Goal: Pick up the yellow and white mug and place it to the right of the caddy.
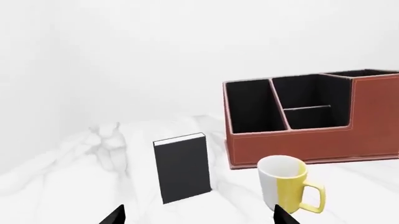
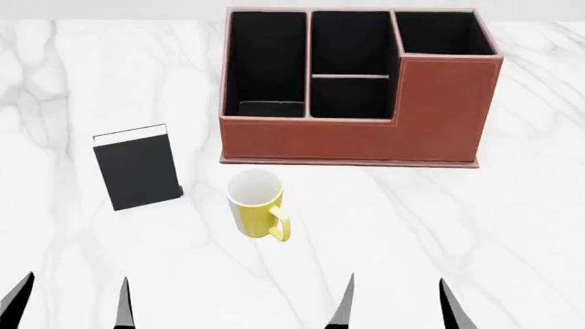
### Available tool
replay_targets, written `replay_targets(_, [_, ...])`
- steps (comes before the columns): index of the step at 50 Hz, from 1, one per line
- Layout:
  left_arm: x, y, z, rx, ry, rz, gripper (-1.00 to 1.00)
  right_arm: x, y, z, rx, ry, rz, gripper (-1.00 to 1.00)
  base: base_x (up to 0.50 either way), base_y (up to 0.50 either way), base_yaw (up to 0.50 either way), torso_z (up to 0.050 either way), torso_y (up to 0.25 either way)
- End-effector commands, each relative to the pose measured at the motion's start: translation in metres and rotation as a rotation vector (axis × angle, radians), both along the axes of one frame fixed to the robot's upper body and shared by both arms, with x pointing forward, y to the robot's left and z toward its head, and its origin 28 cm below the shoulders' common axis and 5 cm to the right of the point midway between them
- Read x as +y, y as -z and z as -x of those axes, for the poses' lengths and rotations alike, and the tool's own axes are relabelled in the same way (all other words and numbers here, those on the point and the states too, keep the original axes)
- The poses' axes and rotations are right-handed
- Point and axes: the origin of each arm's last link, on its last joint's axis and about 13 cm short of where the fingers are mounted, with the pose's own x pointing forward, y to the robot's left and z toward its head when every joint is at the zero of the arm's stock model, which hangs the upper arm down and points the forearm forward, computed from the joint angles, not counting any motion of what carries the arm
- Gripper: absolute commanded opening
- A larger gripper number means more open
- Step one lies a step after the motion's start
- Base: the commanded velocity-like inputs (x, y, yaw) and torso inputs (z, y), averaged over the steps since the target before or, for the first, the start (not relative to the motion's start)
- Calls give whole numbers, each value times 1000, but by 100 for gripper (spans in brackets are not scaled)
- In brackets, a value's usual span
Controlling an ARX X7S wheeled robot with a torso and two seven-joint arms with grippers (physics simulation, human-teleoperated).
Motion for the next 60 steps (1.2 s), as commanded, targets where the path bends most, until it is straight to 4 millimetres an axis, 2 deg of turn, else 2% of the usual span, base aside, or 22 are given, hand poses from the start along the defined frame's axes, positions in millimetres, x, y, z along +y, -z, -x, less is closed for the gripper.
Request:
replay_targets(1, [-7, -47, 10, -119, 6, -68, 100, 4, -54, 13, -137, -27, -8, 100, 0, 0, 0, 0, 0])
replay_targets(6, [-12, -72, 12, -191, 44, -102, 100, 7, -75, 12, -189, -33, -9, 100, 0, 0, 0, 0, 0])
replay_targets(12, [-16, -92, 10, -255, 52, -108, 100, 11, -101, 14, -271, -51, 5, 100, 0, 0, 0, 0, 0])
replay_targets(20, [-13, -109, 21, -317, 45, -140, 100, 10, -124, 23, -351, -35, 7, 100, 0, 0, 0, 0, 0])
replay_targets(24, [-9, -122, 31, -359, 30, -132, 100, 10, -126, 26, -365, -38, 4, 100, 0, 0, 0, 0, 0])
replay_targets(28, [-5, -126, 34, -373, 28, -102, 100, 7, -126, 31, -373, -15, -19, 100, 0, 0, 0, 0, 0])
replay_targets(39, [-4, -119, 29, -311, 23, -95, 100, 3, -124, 32, -366, -7, -21, 100, 0, 0, 0, 0, 0])
replay_targets(60, [-4, -123, 31, -306, -12, -124, 100, 6, -127, 37, -389, -49, -24, 100, 0, 0, 0, 0, 0])
